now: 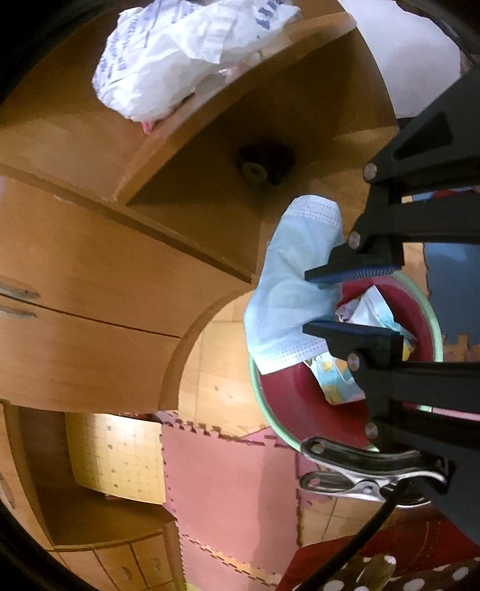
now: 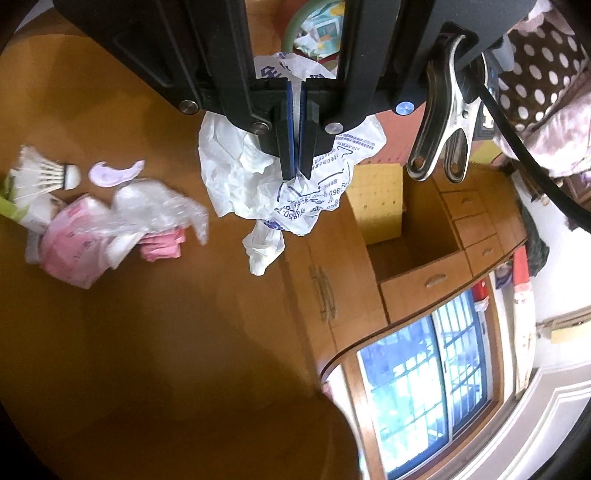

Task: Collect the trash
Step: 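Carry the mask with the left tool while the right carries the white bag over the bucket, then open the left tool to drop the mask while the right drops the white bag into the bucket, then move both tools back to the shelf with the shuttlecock, then close the right tool on the white shuttlecock while the left reaches the pale pink plastic piece, then carry the plastic piece with the left tool while the right carries the shuttlecock over the bucket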

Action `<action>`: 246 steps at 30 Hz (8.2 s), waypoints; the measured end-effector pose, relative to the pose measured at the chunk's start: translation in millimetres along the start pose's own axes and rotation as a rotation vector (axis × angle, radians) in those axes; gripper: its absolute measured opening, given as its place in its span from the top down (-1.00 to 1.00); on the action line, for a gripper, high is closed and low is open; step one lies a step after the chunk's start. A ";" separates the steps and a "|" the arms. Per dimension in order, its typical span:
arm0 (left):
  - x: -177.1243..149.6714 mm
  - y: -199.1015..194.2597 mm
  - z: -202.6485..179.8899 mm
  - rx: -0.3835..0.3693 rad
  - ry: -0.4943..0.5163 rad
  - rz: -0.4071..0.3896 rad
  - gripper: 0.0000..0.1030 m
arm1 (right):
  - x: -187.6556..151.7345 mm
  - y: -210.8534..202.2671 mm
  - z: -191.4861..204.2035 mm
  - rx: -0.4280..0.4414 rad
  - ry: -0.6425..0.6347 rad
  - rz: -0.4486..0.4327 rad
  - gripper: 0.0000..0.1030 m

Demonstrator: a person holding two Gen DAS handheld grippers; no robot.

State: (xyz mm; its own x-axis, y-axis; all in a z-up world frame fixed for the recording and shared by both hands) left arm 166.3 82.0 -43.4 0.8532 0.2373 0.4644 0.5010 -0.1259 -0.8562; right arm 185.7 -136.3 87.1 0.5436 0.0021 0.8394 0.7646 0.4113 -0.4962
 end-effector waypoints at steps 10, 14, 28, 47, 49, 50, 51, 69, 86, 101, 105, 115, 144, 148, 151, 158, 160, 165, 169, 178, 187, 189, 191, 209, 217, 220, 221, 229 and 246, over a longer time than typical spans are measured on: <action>-15.5 35.6 30.2 0.039 -0.040 0.070 0.59 | -20.2 39.0 28.7 0.016 -0.064 0.089 0.94; -22.1 47.2 37.7 0.061 -0.048 0.098 0.59 | -32.4 53.0 35.5 0.017 -0.083 0.132 0.94; -43.8 86.5 67.9 0.139 -0.119 0.202 0.58 | -55.3 84.5 49.0 0.014 -0.110 0.221 0.94; -40.1 65.3 78.3 0.094 -0.212 0.238 0.21 | -78.1 129.2 58.1 0.031 -0.086 0.338 0.94; -38.9 61.7 80.6 0.090 -0.219 0.230 0.21 | -83.0 136.3 61.3 0.033 -0.091 0.357 0.94; -38.2 59.8 81.8 0.089 -0.224 0.226 0.21 | -86.8 141.1 63.3 0.034 -0.093 0.370 0.94; -37.7 58.7 82.8 0.087 -0.227 0.222 0.21 | -89.1 144.1 64.5 0.035 -0.093 0.378 0.94; -31.0 47.2 113.2 0.126 -0.275 0.179 0.21 | -134.6 203.3 79.5 0.057 -0.165 0.541 0.94; -29.3 50.4 117.0 0.129 -0.258 0.182 0.21 | -148.3 199.2 87.9 0.156 -0.212 0.600 0.56; 7.9 33.8 60.2 0.090 -0.143 0.146 0.21 | -113.0 145.2 76.5 0.257 -0.189 0.536 0.35; 16.5 27.7 43.2 0.059 -0.123 0.146 0.21 | -106.6 137.2 76.9 0.273 -0.297 0.497 0.34; 26.3 -11.0 5.3 0.038 -0.045 0.062 0.21 | -91.6 101.0 69.5 0.286 -0.293 0.406 0.33; 9.3 -107.6 -186.7 -0.157 0.278 -0.034 0.03 | -41.7 -81.4 -96.4 -0.155 0.171 0.165 0.15; 14.1 -90.9 -203.5 -0.170 0.289 -0.004 0.02 | -39.7 -79.6 -135.0 -0.200 0.240 0.160 0.15; 19.9 -79.4 -216.3 -0.163 0.306 0.006 -0.03 | -36.8 -77.6 -160.3 -0.220 0.286 0.152 0.15; 33.6 -58.2 -247.9 -0.172 0.367 0.023 -0.21 | -21.9 -69.1 -192.5 -0.279 0.287 0.179 0.14; 38.1 -50.8 -257.8 -0.173 0.386 0.028 -0.24 | -14.4 -64.8 -199.4 -0.291 0.274 0.179 0.14; 52.4 -31.1 -277.6 -0.181 0.422 0.051 -0.24 | -4.3 -38.7 -214.4 -0.305 0.244 0.230 0.14; 58.8 -13.4 -291.4 -0.186 0.450 0.079 -0.24 | -8.3 -29.8 -214.7 -0.272 0.262 0.213 0.14; 64.6 16.8 -315.9 -0.212 0.451 0.095 -0.24 | -4.2 -14.9 -218.1 -0.182 0.339 0.214 0.72; 73.9 31.0 -340.3 -0.199 0.503 0.060 -0.25 | -7.4 -35.2 -228.7 -0.218 0.402 0.169 0.91; 76.5 34.7 -346.0 -0.189 0.515 0.051 -0.26 | -7.4 -40.3 -234.0 -0.222 0.422 0.157 0.91; 79.1 39.4 -352.7 -0.180 0.523 0.045 -0.27 | -7.9 -42.5 -236.8 -0.224 0.431 0.155 0.91; 67.0 43.7 -373.7 -0.127 0.587 -0.030 -0.18 | -16.9 -36.9 -238.9 -0.172 0.487 0.192 0.89; 49.7 25.2 -356.4 -0.178 0.574 -0.033 -0.16 | -16.5 -39.0 -238.0 -0.163 0.489 0.186 0.88; 45.4 19.8 -347.3 -0.183 0.553 -0.032 -0.16 | -15.8 -38.1 -237.9 -0.167 0.483 0.185 0.88; 44.8 18.1 -343.3 -0.186 0.541 -0.030 -0.16 | -16.1 -38.0 -237.8 -0.167 0.482 0.187 0.88; 48.8 2.3 -317.8 -0.189 0.480 -0.047 -0.16 | -14.3 -41.3 -232.8 -0.146 0.466 0.165 0.89; 60.6 -35.4 -250.2 -0.152 0.372 -0.105 -0.16 | -7.5 -33.5 -209.0 -0.031 0.475 0.128 0.92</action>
State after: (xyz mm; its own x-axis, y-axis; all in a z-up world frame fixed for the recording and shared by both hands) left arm 236.5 -140.2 71.7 0.7762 -0.1046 0.6217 0.5802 -0.2672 -0.7694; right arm 228.4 -340.6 51.0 0.7262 -0.3681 0.5806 0.6873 0.4074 -0.6014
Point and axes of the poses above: each gripper's, at about its wrist camera, not at the fingertips, and y roughly the way its jaws point, z to its left, x to its top, the point moved 6 cm from there along y, roughly the way its jaws point, and after that the axes turned 7 degrees about z, right-handed, at the moved point
